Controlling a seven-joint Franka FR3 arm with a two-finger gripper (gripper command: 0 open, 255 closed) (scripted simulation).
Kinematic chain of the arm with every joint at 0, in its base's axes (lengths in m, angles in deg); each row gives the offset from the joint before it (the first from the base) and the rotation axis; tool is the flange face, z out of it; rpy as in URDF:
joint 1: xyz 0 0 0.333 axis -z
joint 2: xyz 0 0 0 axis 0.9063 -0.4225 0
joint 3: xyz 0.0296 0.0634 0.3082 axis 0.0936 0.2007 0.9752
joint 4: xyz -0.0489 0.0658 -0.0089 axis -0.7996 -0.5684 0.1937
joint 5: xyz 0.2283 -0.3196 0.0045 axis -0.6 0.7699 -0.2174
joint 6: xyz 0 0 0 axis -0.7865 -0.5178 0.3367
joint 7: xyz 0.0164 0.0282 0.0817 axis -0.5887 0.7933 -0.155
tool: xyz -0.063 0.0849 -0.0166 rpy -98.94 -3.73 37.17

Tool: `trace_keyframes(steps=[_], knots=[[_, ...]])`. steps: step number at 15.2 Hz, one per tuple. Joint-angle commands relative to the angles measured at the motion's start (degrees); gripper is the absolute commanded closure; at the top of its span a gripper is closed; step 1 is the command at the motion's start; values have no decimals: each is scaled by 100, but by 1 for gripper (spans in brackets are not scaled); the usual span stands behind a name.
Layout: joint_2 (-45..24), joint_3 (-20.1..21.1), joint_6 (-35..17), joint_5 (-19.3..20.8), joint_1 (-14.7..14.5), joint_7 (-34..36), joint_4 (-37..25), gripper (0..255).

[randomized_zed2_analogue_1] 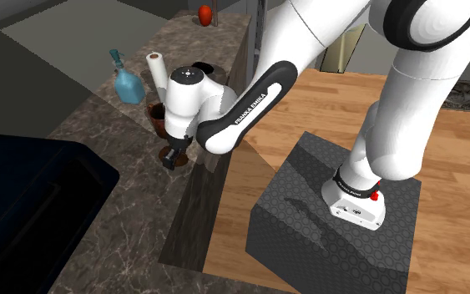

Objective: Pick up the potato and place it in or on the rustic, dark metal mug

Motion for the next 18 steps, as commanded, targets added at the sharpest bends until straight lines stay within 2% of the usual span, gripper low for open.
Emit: trace_keyframes(steps=[1, 3, 18], knots=[[-3, 2, 2, 0, -1, 0, 1, 255], [-2, 2, 4, -1, -2, 1, 0, 255], [772, 132, 1083, -551, 83, -411, -349, 255]])
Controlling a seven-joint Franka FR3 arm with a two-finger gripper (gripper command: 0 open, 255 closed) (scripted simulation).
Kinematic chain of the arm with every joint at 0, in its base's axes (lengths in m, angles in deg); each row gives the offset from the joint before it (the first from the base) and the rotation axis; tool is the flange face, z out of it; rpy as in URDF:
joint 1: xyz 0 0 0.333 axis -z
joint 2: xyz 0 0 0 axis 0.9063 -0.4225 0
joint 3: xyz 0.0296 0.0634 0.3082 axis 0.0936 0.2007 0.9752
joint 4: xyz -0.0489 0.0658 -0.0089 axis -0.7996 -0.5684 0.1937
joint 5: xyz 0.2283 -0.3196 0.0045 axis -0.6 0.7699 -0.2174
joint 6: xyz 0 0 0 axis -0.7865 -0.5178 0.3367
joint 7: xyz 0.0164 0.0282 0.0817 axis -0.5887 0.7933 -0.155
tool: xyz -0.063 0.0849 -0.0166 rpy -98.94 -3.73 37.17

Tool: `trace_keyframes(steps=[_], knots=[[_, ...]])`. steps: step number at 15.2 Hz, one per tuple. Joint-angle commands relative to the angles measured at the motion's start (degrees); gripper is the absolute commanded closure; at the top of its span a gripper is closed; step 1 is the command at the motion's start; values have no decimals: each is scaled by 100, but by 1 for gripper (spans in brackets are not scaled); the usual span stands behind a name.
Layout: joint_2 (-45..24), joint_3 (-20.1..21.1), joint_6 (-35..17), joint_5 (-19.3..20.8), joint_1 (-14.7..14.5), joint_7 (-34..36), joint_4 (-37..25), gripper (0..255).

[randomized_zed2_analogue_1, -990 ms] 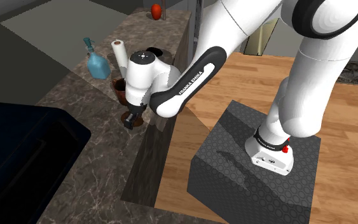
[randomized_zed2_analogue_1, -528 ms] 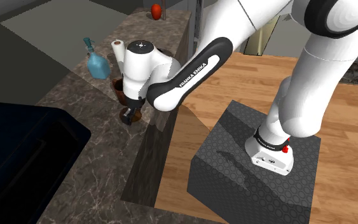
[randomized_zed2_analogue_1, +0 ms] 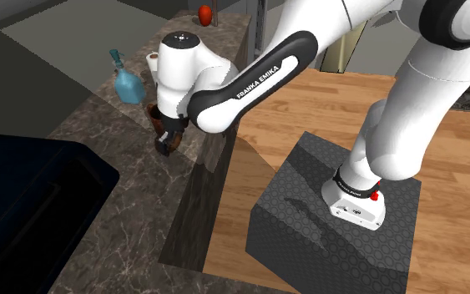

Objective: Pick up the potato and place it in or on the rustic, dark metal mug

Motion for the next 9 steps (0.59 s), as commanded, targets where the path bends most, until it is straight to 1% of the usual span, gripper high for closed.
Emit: trace_keyframes(steps=[1, 9], knots=[[79, 7, 157, -47, -1, -29, -80, 255], [377, 7, 754, -211, 7, -152, -395, 255]])
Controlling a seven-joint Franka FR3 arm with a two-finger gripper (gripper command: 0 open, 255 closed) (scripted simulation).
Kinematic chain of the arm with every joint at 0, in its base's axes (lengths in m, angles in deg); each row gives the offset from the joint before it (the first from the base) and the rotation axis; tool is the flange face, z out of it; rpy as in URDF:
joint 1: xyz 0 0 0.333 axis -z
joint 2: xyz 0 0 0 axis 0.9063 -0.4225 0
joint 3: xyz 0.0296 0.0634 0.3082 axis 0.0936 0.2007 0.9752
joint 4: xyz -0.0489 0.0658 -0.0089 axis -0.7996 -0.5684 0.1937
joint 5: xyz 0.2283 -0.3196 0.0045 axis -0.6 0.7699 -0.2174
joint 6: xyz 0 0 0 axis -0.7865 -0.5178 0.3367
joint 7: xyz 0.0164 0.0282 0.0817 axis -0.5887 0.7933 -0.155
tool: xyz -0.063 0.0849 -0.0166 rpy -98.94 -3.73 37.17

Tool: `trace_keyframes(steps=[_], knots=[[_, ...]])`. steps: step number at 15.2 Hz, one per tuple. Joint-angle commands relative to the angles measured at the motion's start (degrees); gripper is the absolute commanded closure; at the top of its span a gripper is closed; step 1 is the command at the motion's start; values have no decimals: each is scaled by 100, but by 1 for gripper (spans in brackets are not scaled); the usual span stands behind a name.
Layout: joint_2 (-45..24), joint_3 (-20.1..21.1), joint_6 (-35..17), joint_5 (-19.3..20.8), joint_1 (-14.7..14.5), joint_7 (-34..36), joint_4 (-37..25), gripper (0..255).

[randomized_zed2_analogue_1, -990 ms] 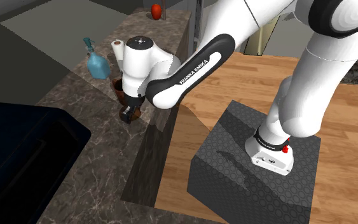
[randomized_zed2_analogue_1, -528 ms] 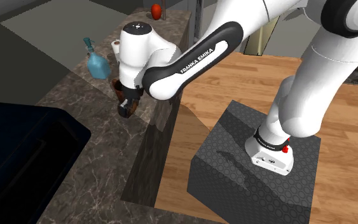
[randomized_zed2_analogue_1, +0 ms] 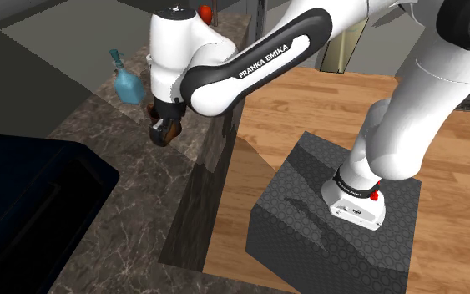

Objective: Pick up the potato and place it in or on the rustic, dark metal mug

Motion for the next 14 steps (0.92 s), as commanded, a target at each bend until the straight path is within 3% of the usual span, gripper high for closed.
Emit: trace_keyframes(steps=[1, 9, 14], knots=[[71, -2, 164, -36, 1, -27, -95, 255], [270, -16, 729, -128, 4, -99, -470, 255], [-318, -286, 825, -122, 262, -644, -1136, 255]])
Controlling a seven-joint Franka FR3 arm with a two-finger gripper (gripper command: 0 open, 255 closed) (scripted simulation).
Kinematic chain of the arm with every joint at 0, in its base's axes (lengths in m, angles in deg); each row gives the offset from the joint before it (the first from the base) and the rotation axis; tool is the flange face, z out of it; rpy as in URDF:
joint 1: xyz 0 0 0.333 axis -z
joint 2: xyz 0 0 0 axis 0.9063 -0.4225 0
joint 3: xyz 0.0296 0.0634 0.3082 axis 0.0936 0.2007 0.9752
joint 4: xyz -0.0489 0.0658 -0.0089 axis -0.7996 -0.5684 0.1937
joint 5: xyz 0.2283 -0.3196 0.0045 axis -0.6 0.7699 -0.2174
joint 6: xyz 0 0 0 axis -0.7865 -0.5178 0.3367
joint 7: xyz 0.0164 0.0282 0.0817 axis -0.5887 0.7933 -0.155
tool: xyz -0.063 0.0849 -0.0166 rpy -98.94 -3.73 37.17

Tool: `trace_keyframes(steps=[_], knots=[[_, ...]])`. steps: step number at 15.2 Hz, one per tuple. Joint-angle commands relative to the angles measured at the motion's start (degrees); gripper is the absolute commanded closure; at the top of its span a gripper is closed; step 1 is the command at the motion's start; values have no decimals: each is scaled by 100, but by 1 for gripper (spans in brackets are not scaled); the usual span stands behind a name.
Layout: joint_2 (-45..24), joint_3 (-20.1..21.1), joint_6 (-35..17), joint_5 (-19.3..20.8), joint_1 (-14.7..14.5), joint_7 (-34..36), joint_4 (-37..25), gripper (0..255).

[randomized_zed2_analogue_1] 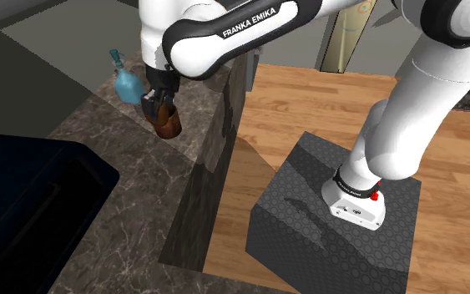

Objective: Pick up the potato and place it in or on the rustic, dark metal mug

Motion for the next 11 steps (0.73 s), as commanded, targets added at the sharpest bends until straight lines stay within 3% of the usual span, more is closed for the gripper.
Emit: trace_keyframes(steps=[1, 9, 11], knots=[[-278, -85, 65, 18, 86, -178, -335, 255], [-1503, -392, 489, -2, 485, -961, -1946, 255], [-1533, -392, 346, 3, 487, -963, -1832, 255]])
